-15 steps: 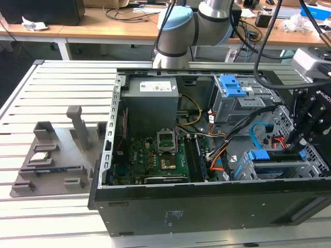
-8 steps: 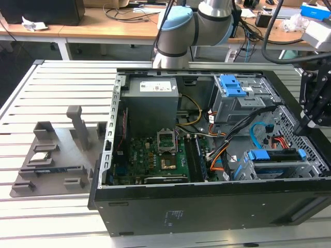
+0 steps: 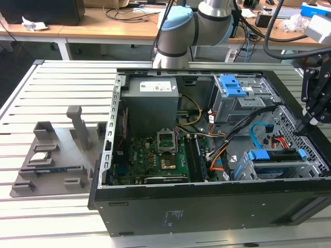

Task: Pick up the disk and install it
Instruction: 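Insert the first disk wire, then insert the second disk wire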

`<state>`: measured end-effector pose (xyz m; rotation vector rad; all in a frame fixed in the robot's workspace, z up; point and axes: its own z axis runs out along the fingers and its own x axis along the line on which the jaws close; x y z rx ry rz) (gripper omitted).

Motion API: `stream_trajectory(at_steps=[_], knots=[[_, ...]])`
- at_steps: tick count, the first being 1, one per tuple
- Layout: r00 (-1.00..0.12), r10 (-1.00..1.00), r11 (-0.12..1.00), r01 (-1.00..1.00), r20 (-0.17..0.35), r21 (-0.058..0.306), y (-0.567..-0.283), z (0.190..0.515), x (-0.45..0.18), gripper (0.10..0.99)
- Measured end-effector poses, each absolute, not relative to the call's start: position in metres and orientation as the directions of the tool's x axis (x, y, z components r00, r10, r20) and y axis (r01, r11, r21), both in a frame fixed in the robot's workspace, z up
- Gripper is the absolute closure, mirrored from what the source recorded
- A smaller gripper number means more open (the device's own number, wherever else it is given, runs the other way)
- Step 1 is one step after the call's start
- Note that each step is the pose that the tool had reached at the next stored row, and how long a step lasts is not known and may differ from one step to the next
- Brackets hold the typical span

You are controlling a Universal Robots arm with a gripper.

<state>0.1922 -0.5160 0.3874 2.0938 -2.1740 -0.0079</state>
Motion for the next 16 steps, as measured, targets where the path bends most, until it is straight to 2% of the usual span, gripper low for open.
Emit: stream_trajectory(at_steps=[8,11,16], knots=[[-0.034,-0.996,0.041,-0.995,0.085,0.089,-0.516,0.387,0.192,0.98],[-0.034,-0.996,0.041,-0.995,0.085,0.089,-0.516,0.387,0.192,0.784],[-0.033,-0.996,0.041,-0.995,0.081,0.089,-0.506,0.384,0.181,0.784]])
